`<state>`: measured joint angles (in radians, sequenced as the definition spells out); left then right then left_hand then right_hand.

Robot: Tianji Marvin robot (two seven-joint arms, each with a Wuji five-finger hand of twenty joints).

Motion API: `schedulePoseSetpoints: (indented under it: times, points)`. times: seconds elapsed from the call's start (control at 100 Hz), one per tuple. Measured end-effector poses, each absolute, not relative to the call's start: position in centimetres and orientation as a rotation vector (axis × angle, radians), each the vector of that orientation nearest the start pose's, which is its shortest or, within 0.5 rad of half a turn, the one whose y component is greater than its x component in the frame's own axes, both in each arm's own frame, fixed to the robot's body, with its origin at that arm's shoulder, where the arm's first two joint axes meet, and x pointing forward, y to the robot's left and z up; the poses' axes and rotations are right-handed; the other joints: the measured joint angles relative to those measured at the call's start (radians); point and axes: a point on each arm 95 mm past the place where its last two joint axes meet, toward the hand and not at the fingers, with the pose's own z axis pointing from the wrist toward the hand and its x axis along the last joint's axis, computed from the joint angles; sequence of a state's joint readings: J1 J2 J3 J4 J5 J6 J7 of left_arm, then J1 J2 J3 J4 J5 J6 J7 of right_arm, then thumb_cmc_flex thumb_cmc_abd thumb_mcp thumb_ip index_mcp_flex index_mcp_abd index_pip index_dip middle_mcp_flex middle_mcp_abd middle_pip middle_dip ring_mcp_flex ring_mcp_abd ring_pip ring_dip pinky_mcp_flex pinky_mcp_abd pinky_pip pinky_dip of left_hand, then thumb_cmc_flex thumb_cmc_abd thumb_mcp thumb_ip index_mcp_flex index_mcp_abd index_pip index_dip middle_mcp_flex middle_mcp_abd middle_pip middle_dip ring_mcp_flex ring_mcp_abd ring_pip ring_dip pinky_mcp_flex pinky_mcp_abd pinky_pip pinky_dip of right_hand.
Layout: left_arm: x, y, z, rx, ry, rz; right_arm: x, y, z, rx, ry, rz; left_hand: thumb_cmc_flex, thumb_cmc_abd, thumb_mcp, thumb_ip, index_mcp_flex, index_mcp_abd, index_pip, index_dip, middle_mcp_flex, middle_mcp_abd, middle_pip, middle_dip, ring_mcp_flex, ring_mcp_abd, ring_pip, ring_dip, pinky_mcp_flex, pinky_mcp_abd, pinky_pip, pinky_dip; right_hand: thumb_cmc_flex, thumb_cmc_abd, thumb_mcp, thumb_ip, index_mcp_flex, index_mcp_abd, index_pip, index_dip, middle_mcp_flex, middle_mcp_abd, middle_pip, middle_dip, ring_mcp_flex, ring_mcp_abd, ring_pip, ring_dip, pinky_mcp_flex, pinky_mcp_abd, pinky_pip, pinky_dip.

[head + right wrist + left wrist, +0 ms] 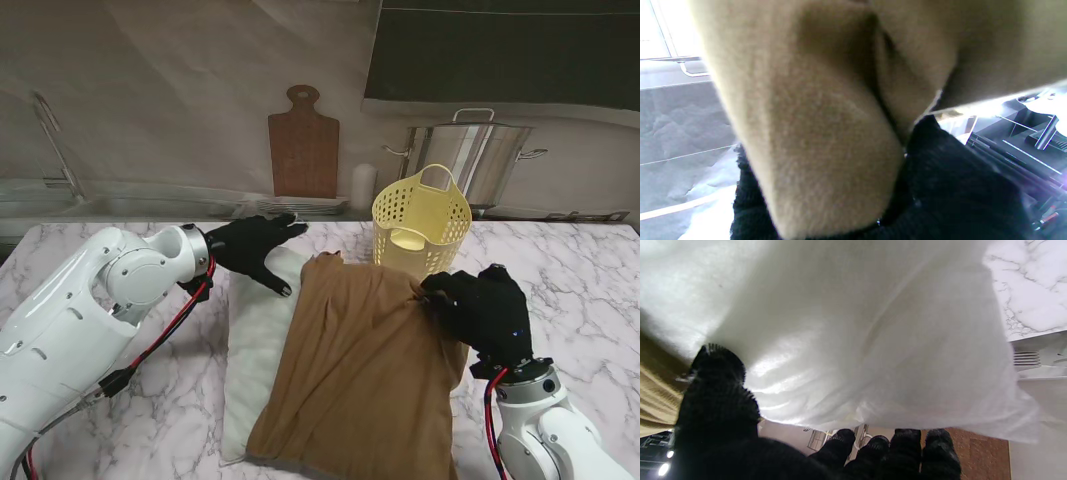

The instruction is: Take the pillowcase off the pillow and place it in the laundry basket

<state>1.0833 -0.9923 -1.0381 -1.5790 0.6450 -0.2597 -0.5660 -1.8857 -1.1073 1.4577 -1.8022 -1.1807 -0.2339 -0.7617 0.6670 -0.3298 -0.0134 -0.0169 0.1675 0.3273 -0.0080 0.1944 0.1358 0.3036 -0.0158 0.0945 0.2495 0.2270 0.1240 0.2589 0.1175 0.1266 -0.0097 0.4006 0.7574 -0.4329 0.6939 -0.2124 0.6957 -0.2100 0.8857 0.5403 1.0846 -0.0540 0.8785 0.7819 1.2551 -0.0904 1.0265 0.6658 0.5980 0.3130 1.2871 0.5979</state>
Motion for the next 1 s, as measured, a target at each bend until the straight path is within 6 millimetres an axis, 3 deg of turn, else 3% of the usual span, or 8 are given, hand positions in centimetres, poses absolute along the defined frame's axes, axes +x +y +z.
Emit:
schedulePoseSetpoints:
  times: [0.14, 0.34, 0.47, 0.52, 0.62, 0.89, 0.97, 1.0]
  points:
    - [48.0, -4.3, -20.9, -1.059, 2.089, -1.541, 31.1, -3.8, -26.0, 0.624, 0.936, 1.845, 0.028, -0.030, 0.000, 0.000, 0.000, 0.027, 0.001, 0.048, 0.130, -0.014, 0.014, 0.025, 0.137, -0.048, 0.035, 0.000, 0.077, -0.028, 0.002, 0.018, 0.000, 0.000, 0.000, 0.000, 0.000, 0.000, 0.000, 0.002, 0.002, -0.001, 0.000, 0.002, 0.000, 0.000, 0.000, 0.000, -0.001, 0.000, -0.005, 0.000]
    - [48.4, -5.1, -22.4, -1.188, 2.084, -1.633, 31.0, -3.6, -25.9, 0.616, 0.926, 1.859, 0.120, -0.052, 0.005, 0.000, 0.004, 0.028, 0.030, 0.112, 0.497, -0.202, 0.142, 0.075, 0.436, -0.144, 0.077, 0.027, 0.239, -0.073, 0.010, 0.070, 0.000, 0.000, 0.000, 0.000, 0.000, 0.000, 0.000, 0.013, 0.003, -0.008, 0.001, 0.008, 0.000, 0.000, 0.000, 0.000, -0.002, 0.000, -0.014, 0.000]
    - [48.6, -5.7, -23.4, -1.276, 2.045, -1.686, 31.2, -3.3, -26.0, 0.611, 0.926, 1.864, 0.251, -0.059, 0.026, -0.006, 0.150, 0.027, 0.115, 0.140, 0.662, -0.239, 0.251, 0.121, 0.601, -0.157, 0.131, 0.064, 0.365, -0.091, 0.012, 0.126, 0.000, 0.000, 0.000, 0.000, 0.000, 0.000, 0.000, 0.019, -0.005, -0.009, 0.012, 0.008, 0.000, -0.006, 0.000, 0.000, -0.002, 0.000, -0.016, 0.000]
    - [48.6, -6.0, -23.6, -1.284, 2.036, -1.694, 31.3, -3.3, -26.0, 0.610, 0.926, 1.865, 0.351, -0.062, 0.021, -0.008, 0.274, -0.021, 0.169, 0.168, 0.785, -0.248, 0.214, 0.211, 0.669, -0.157, 0.181, 0.098, 0.426, -0.101, 0.012, 0.149, 0.000, 0.000, 0.000, 0.000, 0.000, 0.000, 0.000, 0.022, -0.004, -0.009, 0.012, 0.009, 0.000, -0.006, 0.000, 0.000, -0.002, 0.000, -0.021, 0.000]
    - [48.4, -6.4, -23.7, -1.313, 2.014, -1.726, 31.4, -3.2, -26.1, 0.607, 0.925, 1.867, 0.452, -0.062, -0.005, -0.010, 0.534, -0.223, 0.428, 0.348, 0.955, -0.253, 0.114, 0.382, 0.745, -0.136, 0.286, 0.172, 0.503, -0.105, 0.004, 0.186, 0.000, 0.000, 0.000, 0.000, 0.000, 0.000, 0.000, 0.025, -0.004, -0.009, 0.012, 0.009, 0.000, -0.006, 0.000, 0.000, -0.002, 0.000, -0.024, -0.007]
    - [47.8, -6.1, -23.0, -1.115, 1.772, -1.844, 31.5, -3.2, -26.1, 0.629, 0.949, 1.852, 0.461, -0.062, -0.031, -0.015, 0.560, -0.313, 0.610, 0.398, 0.984, -0.249, 0.147, 0.554, 0.757, -0.110, 0.393, 0.307, 0.522, -0.106, 0.008, 0.227, 0.000, 0.038, -0.002, 0.001, -0.052, 0.000, 0.012, -0.025, -0.071, -0.007, -0.028, -0.004, -0.057, -0.006, -0.096, 0.000, -0.042, 0.000, -0.049, -0.010]
    - [47.5, -5.9, -22.5, -1.071, 1.718, -1.897, 31.7, -3.2, -26.1, 0.691, 1.008, 1.818, 0.466, -0.062, -0.031, -0.015, 0.560, -0.313, 0.633, 0.409, 0.984, -0.246, 0.159, 0.569, 0.757, -0.105, 0.404, 0.328, 0.513, -0.106, 0.008, 0.230, -0.029, 0.055, -0.034, 0.047, -0.119, 0.019, 0.014, -0.096, -0.153, 0.016, -0.097, -0.045, -0.137, 0.023, -0.226, -0.023, -0.085, 0.010, -0.076, -0.010]
    - [47.3, -5.9, -22.2, -1.062, 1.711, -1.914, 31.6, -3.2, -26.0, 0.718, 1.033, 1.802, 0.466, -0.062, -0.031, -0.015, 0.560, -0.313, 0.637, 0.409, 0.984, -0.245, 0.161, 0.576, 0.756, -0.103, 0.408, 0.330, 0.510, -0.105, 0.008, 0.231, -0.140, 0.091, -0.071, 0.094, -0.120, 0.079, -0.156, -0.087, -0.232, 0.051, -0.154, -0.126, -0.197, 0.053, -0.346, -0.045, -0.121, 0.017, -0.110, -0.010]
